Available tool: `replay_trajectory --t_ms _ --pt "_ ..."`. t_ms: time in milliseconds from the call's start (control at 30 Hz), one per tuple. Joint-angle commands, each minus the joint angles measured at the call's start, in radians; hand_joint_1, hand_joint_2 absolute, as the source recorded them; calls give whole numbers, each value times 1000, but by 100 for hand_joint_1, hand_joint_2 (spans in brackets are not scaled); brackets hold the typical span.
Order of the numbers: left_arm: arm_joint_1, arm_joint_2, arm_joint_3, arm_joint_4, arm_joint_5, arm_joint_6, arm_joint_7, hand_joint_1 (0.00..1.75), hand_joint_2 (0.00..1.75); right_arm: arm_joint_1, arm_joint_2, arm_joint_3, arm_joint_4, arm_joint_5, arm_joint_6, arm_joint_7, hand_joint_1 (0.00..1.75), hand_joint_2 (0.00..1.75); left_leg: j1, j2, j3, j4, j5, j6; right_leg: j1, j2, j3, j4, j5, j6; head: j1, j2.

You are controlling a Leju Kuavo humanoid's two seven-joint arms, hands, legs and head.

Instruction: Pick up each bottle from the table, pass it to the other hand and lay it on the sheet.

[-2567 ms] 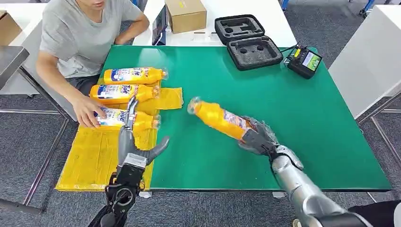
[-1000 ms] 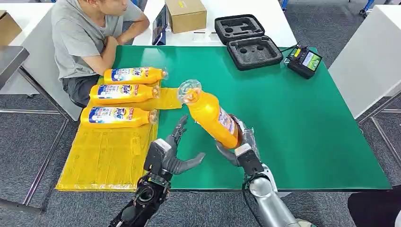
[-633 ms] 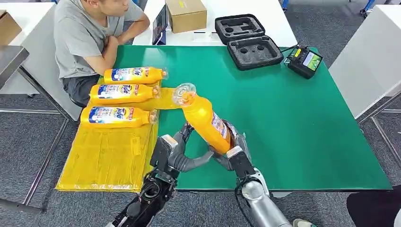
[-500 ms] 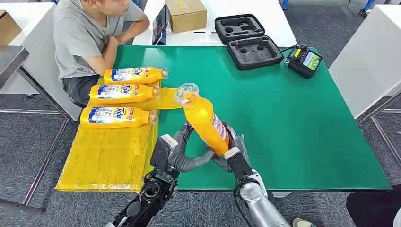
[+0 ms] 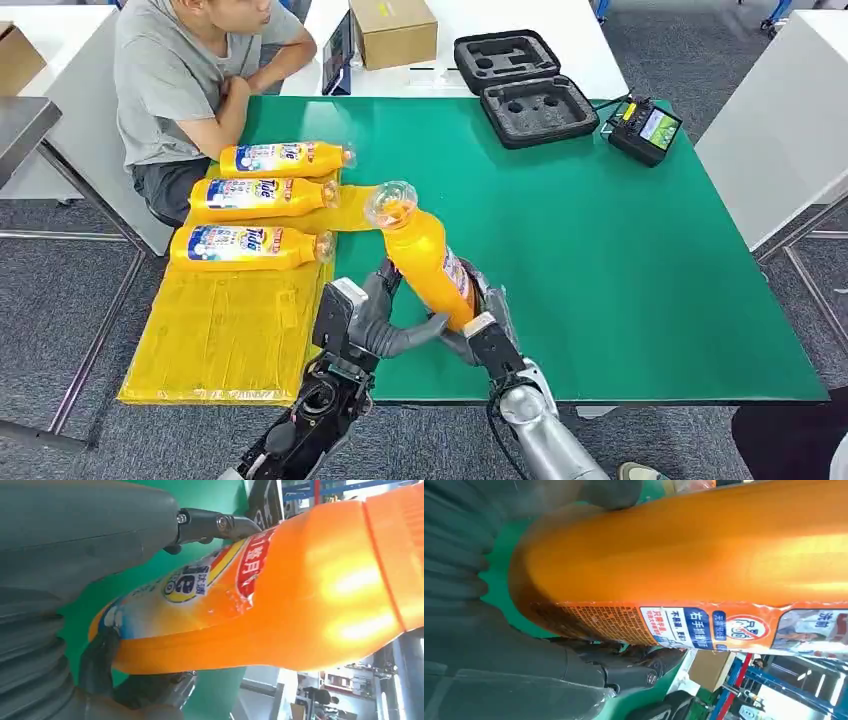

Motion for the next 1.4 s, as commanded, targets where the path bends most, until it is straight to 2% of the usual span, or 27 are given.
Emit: replay_trajectory --t_ms 33,600,833,1300,1333,1367,1400 --pt "-39 36 -23 -2 3 -7 5 0 175 -47 7 28 88 -4 1 2 175 175 1 1 4 0 -2 -2 1 2 4 0 -1 -1 0 0" --pt "-69 35 -42 65 41 -17 8 0 175 -62 30 175 70 3 -26 2 175 175 0 1 4 -1 -1 -1 0 2 3 0 -1 -1 0 0" --pt "-102 -4 -66 148 40 17 -9 0 175 -64 39 229 50 -7 -14 2 175 175 1 0 4 0 -2 -1 0 2 4 0 -1 -1 0 0" --pt "-104 3 -76 147 54 14 -28 0 175 -50 34 236 37 -13 -23 2 175 175 1 1 6 0 -3 -2 1 2 6 0 -2 -2 0 0" --pt "-104 3 -76 147 54 14 -28 28 175 -50 34 236 37 -13 -23 2 175 175 1 1 5 0 -2 -2 0 2 4 0 -2 -1 0 0" --pt "-104 0 -70 145 58 21 -31 141 175 -53 36 236 42 -13 -20 2 175 175 1 1 3 0 -1 -1 0 1 3 0 -1 -1 0 0" --pt "-104 0 -69 142 59 24 -33 162 175 -56 39 237 48 -11 -20 2 175 175 1 1 5 0 -2 -2 1 2 4 0 -2 -1 0 0"
